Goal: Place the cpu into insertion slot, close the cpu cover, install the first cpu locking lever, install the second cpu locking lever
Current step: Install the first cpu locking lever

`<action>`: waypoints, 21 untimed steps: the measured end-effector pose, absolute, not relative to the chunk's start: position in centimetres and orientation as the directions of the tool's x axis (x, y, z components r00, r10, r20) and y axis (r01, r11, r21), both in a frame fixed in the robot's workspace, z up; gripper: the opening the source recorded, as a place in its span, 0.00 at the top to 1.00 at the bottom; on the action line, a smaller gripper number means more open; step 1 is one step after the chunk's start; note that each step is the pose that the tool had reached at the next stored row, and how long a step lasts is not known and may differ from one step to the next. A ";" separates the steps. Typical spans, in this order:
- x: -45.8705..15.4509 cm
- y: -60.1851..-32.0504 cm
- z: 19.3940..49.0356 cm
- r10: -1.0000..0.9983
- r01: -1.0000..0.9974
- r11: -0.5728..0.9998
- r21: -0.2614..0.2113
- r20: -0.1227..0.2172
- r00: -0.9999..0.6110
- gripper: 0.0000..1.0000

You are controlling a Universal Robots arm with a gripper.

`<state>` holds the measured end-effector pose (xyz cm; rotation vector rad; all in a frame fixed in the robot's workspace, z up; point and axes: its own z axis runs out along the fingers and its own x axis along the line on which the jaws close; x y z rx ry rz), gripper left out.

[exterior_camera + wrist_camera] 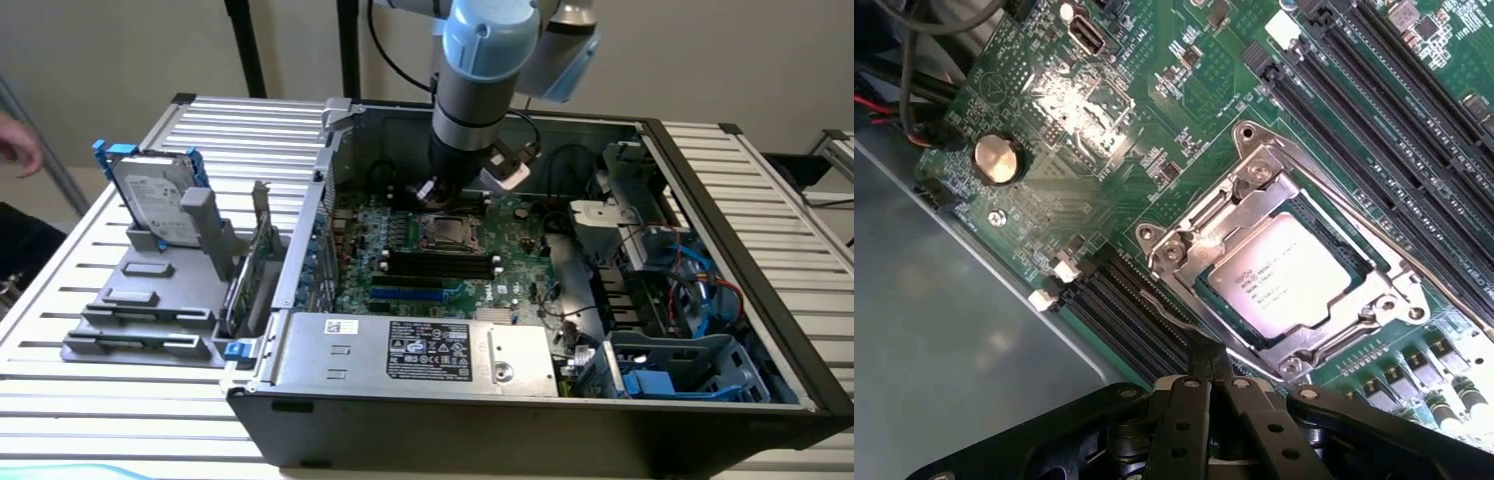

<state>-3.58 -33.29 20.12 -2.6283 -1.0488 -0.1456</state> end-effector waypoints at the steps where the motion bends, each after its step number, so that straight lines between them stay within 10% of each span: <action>1: -3.5 -33.3 20.1 0.656 0.687 -0.685 -0.244 0.205 0.727 0.89; 21: -2.3 -33.3 19.9 0.688 0.715 -0.658 -0.236 0.197 0.698 0.89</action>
